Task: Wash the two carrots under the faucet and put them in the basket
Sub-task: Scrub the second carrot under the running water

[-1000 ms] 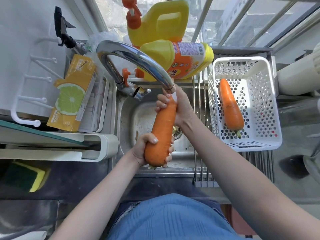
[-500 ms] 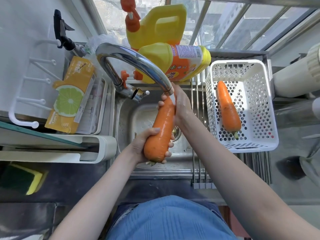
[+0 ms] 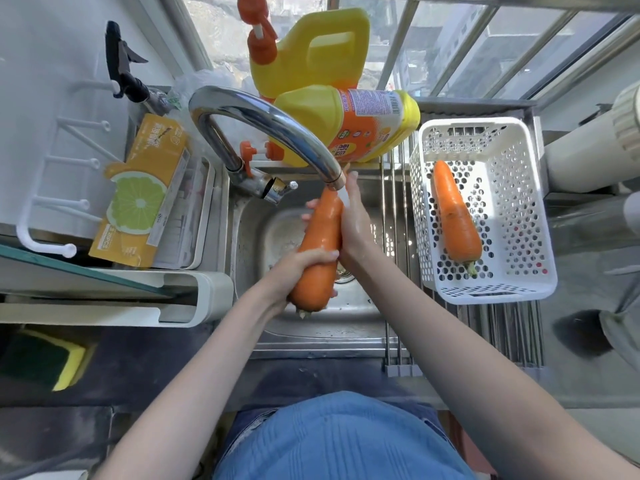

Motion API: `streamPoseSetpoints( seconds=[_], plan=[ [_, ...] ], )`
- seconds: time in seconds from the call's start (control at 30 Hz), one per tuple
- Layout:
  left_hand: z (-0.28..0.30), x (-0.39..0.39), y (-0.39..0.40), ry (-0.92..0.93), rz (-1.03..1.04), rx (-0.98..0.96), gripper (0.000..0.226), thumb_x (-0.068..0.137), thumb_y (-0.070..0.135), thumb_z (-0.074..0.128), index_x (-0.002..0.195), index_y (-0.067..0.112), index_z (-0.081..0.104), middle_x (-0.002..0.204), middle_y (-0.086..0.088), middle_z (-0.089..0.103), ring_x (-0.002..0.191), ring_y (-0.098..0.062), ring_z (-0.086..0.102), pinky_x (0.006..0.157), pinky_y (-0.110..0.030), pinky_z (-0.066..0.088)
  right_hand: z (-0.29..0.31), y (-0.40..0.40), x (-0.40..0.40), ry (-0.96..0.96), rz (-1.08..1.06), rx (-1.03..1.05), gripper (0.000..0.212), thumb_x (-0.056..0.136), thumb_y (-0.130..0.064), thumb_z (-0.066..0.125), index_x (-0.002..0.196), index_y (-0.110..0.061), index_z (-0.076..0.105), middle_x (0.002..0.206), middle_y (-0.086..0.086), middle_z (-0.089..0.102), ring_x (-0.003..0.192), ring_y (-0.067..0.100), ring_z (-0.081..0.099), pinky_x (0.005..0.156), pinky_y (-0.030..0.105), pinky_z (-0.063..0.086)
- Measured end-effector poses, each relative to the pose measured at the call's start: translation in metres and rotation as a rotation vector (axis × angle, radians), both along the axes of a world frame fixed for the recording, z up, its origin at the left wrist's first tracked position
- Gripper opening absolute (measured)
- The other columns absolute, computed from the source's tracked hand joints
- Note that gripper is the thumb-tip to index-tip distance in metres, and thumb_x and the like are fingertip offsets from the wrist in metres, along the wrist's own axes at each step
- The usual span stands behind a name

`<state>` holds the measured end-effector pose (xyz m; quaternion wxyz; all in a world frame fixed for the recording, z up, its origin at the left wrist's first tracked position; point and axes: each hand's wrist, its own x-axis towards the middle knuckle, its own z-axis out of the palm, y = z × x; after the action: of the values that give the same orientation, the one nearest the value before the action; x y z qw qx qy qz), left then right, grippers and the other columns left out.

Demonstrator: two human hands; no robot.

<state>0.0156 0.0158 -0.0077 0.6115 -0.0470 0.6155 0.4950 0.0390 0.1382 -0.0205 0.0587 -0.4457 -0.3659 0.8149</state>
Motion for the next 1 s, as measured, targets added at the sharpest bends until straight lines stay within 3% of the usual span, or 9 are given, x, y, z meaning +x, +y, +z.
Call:
streamPoseSetpoints(
  seconds=[0.1, 0.23, 0.37, 0.43, 0.5, 0.6, 0.73, 0.9, 1.0],
  plan=[
    [0.005, -0.01, 0.0, -0.196, 0.023, 0.082, 0.047, 0.072, 0.039, 0.062, 0.107, 0.007, 0.056, 0.073, -0.013, 0.067, 0.056, -0.028, 0.065, 0.046, -0.032, 0.054, 0.006, 0.0, 0.007, 0.031, 0.187, -0.1, 0.024, 0.094, -0.028, 0.059, 0.105, -0.008, 0.054, 0.077, 0.01, 0.069, 0.073, 0.023, 0.068, 0.068, 0.033, 0.058],
    [0.0, -0.009, 0.005, -0.048, -0.084, 0.018, 0.052, 0.083, 0.046, 0.063, 0.113, 0.004, 0.053, 0.078, -0.017, 0.066, 0.056, -0.027, 0.066, 0.044, -0.031, 0.052, 0.004, 0.003, 0.005, -0.064, 0.114, -0.182, 0.027, 0.085, -0.011, 0.068, 0.106, -0.004, 0.053, 0.083, 0.011, 0.066, 0.068, 0.021, 0.067, 0.07, 0.035, 0.058],
    [-0.012, -0.001, 0.017, 0.05, 0.084, -0.046, 0.063, 0.092, 0.062, 0.041, 0.115, 0.007, 0.06, 0.089, -0.017, 0.067, 0.067, -0.03, 0.067, 0.056, -0.042, 0.055, -0.009, -0.003, 0.001, -0.307, -0.068, 0.104, 0.03, 0.079, -0.018, 0.07, 0.104, -0.005, 0.058, 0.084, 0.009, 0.061, 0.067, 0.019, 0.06, 0.063, 0.03, 0.05],
    [-0.014, 0.002, 0.025, 0.314, -0.003, -0.155, 0.065, 0.094, 0.063, 0.036, 0.094, 0.007, 0.068, 0.087, -0.017, 0.068, 0.079, -0.034, 0.066, 0.071, -0.042, 0.052, -0.013, -0.005, 0.001, -0.381, -0.112, 0.31, 0.037, 0.078, -0.031, 0.07, 0.102, -0.005, 0.059, 0.084, 0.006, 0.063, 0.071, 0.018, 0.061, 0.064, 0.03, 0.049],
    [-0.01, 0.01, 0.029, 0.68, -0.103, -0.288, 0.063, 0.098, 0.057, 0.03, 0.075, 0.009, 0.065, 0.088, -0.017, 0.068, 0.088, -0.035, 0.062, 0.072, -0.035, 0.043, -0.013, -0.005, 0.001, -0.407, -0.1, 0.474, 0.035, 0.079, -0.038, 0.069, 0.093, -0.008, 0.058, 0.078, 0.001, 0.062, 0.066, 0.014, 0.059, 0.06, 0.027, 0.044],
    [-0.001, 0.021, 0.036, 0.892, -0.167, -0.377, 0.059, 0.1, 0.052, 0.025, 0.096, 0.007, 0.063, 0.102, -0.017, 0.067, 0.096, -0.037, 0.06, 0.074, -0.037, 0.042, -0.009, 0.005, -0.011, -0.47, -0.025, 0.415, 0.044, 0.073, -0.034, 0.076, 0.098, -0.006, 0.055, 0.084, 0.003, 0.062, 0.073, 0.016, 0.062, 0.059, 0.027, 0.046],
    [-0.004, 0.014, 0.038, 0.813, -0.179, -0.385, 0.066, 0.095, 0.062, 0.026, 0.098, 0.009, 0.064, 0.101, -0.013, 0.066, 0.096, -0.034, 0.06, 0.079, -0.038, 0.045, -0.005, 0.015, -0.015, -0.417, 0.036, 0.16, 0.039, 0.053, -0.017, 0.076, 0.087, -0.002, 0.065, 0.086, 0.019, 0.07, 0.072, 0.031, 0.068, 0.073, 0.049, 0.059],
    [-0.008, 0.008, 0.038, 0.612, -0.112, -0.287, 0.064, 0.092, 0.068, 0.032, 0.102, 0.014, 0.064, 0.105, -0.012, 0.065, 0.098, -0.029, 0.061, 0.092, -0.041, 0.047, -0.002, 0.021, -0.008, -0.232, 0.059, -0.076, 0.011, 0.078, -0.007, 0.072, 0.08, -0.005, 0.062, 0.066, 0.009, 0.063, 0.054, 0.021, 0.06, 0.057, 0.032, 0.056],
    [-0.007, 0.001, 0.037, 0.294, -0.019, -0.162, 0.05, 0.084, 0.07, 0.047, 0.093, 0.023, 0.063, 0.104, -0.009, 0.069, 0.093, -0.024, 0.067, 0.091, -0.042, 0.053, -0.001, 0.026, -0.009, -0.221, -0.024, -0.141, 0.014, 0.084, -0.012, 0.068, 0.075, -0.006, 0.06, 0.06, 0.01, 0.06, 0.048, 0.021, 0.056, 0.054, 0.03, 0.053]
  ],
)
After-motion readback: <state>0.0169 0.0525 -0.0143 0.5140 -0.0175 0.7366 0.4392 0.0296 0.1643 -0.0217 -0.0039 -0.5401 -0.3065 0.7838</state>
